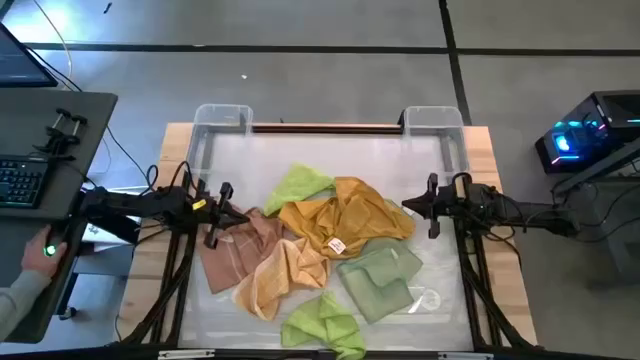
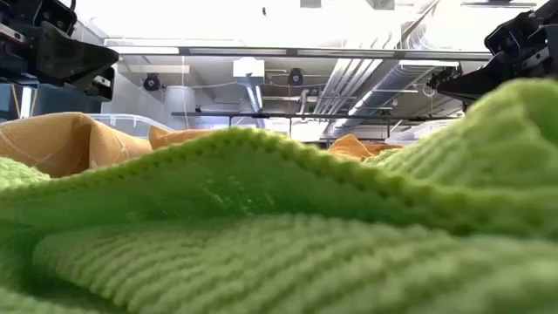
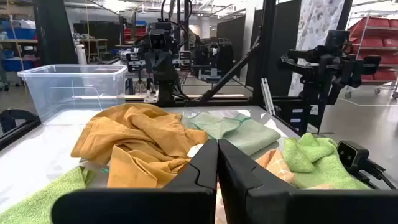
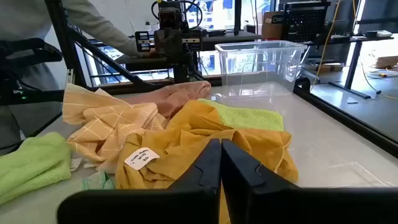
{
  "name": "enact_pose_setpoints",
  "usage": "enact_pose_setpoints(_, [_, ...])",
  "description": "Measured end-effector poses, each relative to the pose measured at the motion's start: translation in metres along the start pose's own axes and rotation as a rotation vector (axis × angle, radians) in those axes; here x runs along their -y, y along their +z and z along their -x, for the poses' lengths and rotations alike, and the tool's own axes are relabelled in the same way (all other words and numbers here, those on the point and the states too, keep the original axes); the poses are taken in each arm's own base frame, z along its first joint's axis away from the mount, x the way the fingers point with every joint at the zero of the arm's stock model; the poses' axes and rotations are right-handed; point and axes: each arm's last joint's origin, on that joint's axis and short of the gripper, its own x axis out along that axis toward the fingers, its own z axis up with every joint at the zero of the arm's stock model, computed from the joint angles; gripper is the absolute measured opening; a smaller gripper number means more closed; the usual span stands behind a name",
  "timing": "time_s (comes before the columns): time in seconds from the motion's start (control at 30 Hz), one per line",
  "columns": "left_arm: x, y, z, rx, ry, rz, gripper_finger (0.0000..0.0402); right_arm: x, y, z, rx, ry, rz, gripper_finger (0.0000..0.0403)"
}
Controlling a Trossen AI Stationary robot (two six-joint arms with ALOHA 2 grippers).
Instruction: Sort towels by color in basket
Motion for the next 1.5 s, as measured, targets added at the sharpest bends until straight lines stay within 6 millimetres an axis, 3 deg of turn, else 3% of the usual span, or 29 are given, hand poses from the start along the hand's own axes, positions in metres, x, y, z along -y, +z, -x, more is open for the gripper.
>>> enact_pose_setpoints(1.5, [0.0000,0.0019,0.0000,0.019,-0.001,0.000,0.0000,0.0000,0.0001,0.0000,0.001,0.000,0.000,0.0001])
